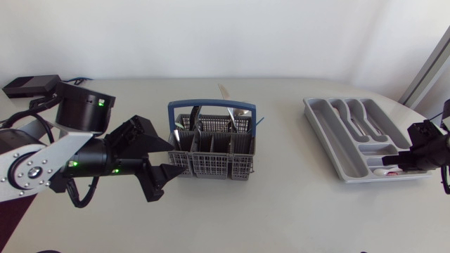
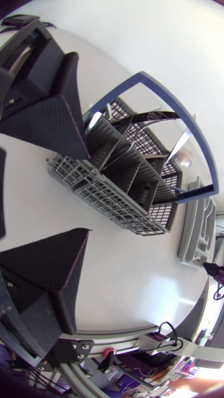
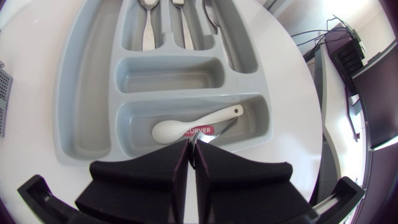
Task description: Sort the cutlery from the basket into the organizer compartments.
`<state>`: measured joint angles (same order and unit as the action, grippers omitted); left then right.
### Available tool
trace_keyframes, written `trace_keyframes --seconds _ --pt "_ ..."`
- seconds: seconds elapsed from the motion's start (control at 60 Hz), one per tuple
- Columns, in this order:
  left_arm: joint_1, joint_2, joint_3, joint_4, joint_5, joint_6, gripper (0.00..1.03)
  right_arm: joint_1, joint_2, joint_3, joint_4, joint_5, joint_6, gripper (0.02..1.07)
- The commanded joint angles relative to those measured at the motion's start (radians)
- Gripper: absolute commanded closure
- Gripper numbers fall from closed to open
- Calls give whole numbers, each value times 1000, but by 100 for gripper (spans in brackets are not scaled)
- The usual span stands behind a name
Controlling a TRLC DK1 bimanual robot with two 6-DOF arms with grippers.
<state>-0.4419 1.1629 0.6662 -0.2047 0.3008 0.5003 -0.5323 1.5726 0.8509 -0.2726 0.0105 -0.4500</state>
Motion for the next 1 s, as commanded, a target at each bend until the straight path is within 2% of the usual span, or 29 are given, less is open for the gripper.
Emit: trace_keyframes --seconds 0.0,0.233,0.4,0.483,0.567,0.683,0.8,0.983 --pt "-24 23 39 -4 -26 -59 28 -3 49 -3 30 16 -7 100" --pt "-67 60 62 19 -135 -124 28 8 129 8 107 55 14 98" --pt "-70 83 96 22 -167 -157 28 32 145 20 113 68 40 86" --pt "-72 89 108 22 -178 -160 28 43 147 30 110 69 47 72" --pt "-69 95 113 22 -180 -160 28 57 147 31 110 77 59 68" --pt "-66 98 119 24 -184 -160 28 68 148 30 107 80 71 51" --pt "-64 100 127 24 -189 -161 28 69 96 23 82 78 73 46" --pt "-67 115 148 27 -204 -181 28 68 -66 22 -25 28 80 41"
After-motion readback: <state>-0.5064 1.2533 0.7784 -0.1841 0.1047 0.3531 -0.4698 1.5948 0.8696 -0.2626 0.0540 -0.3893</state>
